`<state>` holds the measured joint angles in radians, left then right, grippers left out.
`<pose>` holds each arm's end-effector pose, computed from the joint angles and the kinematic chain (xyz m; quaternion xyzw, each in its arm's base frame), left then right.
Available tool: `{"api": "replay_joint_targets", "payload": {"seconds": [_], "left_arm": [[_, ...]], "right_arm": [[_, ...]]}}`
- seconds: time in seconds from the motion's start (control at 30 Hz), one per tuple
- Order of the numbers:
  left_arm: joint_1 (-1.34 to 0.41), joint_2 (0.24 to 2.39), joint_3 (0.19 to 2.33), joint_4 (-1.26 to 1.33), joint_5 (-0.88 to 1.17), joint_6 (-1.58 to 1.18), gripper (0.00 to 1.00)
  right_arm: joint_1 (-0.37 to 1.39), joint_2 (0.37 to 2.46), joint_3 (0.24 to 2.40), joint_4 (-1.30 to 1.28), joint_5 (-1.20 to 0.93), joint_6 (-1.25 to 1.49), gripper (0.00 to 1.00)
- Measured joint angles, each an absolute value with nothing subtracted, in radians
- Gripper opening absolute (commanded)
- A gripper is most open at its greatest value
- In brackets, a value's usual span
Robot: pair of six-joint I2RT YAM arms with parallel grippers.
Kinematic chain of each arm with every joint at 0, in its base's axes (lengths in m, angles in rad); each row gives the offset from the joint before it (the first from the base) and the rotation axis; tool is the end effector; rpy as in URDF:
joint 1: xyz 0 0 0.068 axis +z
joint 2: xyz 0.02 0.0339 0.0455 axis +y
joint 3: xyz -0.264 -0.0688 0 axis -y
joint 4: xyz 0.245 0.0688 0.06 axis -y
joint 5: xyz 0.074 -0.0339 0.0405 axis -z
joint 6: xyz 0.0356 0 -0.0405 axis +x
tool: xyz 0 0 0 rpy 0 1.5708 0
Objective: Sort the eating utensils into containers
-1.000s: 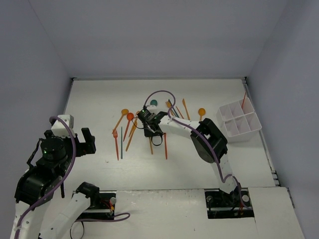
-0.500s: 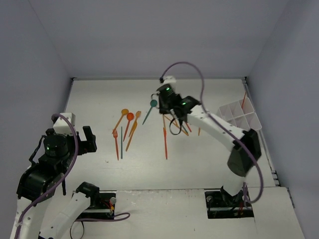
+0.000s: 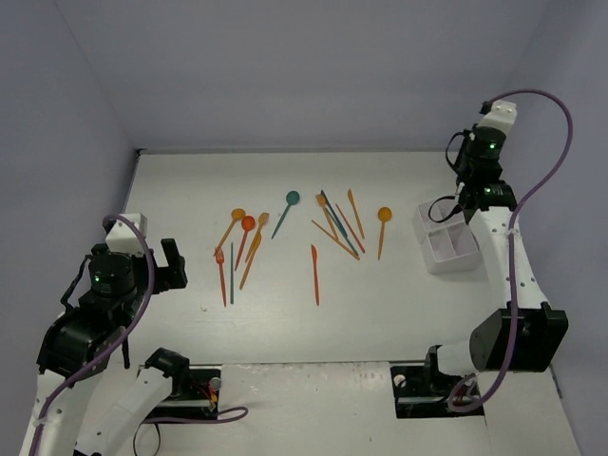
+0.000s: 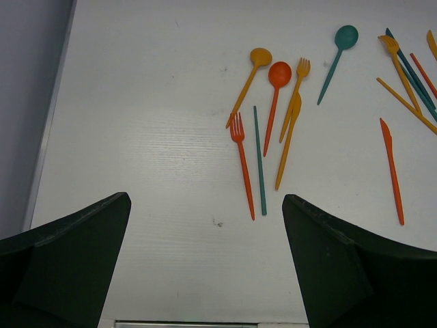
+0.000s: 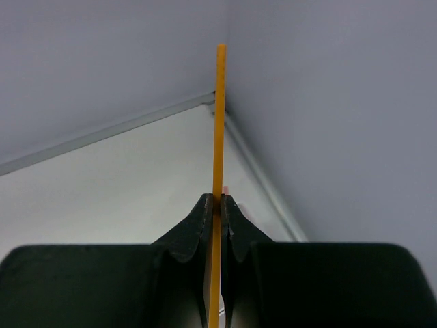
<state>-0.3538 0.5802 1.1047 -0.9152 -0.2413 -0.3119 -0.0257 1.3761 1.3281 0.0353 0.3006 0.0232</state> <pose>0.0795 -0.0203 0.3915 -0.0497 0.8261 -0.0860 0.5547 0.3241 -0.0189 0.4193 0.1224 0.7008 -0.1074 0.6945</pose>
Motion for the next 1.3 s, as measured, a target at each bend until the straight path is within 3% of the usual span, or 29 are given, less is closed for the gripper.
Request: {"api": "replay_joint_targets", "payload": {"seconds": [0.37,1.0,1.13,1.2,1.3], "left_arm": [[-0.353,0.549,1.052,-0.908,-0.245,-0.318,0.92],[-0.353,0.645,1.001,-0.794,-0.250,-0.326,0.92],[-0.353,0.655,1.001,-0.768,-0.241,-0.324,0.92],[-0.353,0.654,1.001,-0.759,-0.236,-0.323,0.92],[-0.354,0.654,1.001,-0.754,-0.230,-0.322,0.92]], "right_arm": [[-0.246,1.579,1.328,0.170,0.225,-0.037,0.00],[-0.254,1.719,1.241,0.296,0.163,-0.072,0.00],[-0.254,1.719,1.174,0.304,0.148,-0.079,0.19],[-0.253,1.719,1.157,0.311,0.143,-0.080,0.43],[-0.250,1.711,1.147,0.318,0.136,-0.080,0.61]]}}
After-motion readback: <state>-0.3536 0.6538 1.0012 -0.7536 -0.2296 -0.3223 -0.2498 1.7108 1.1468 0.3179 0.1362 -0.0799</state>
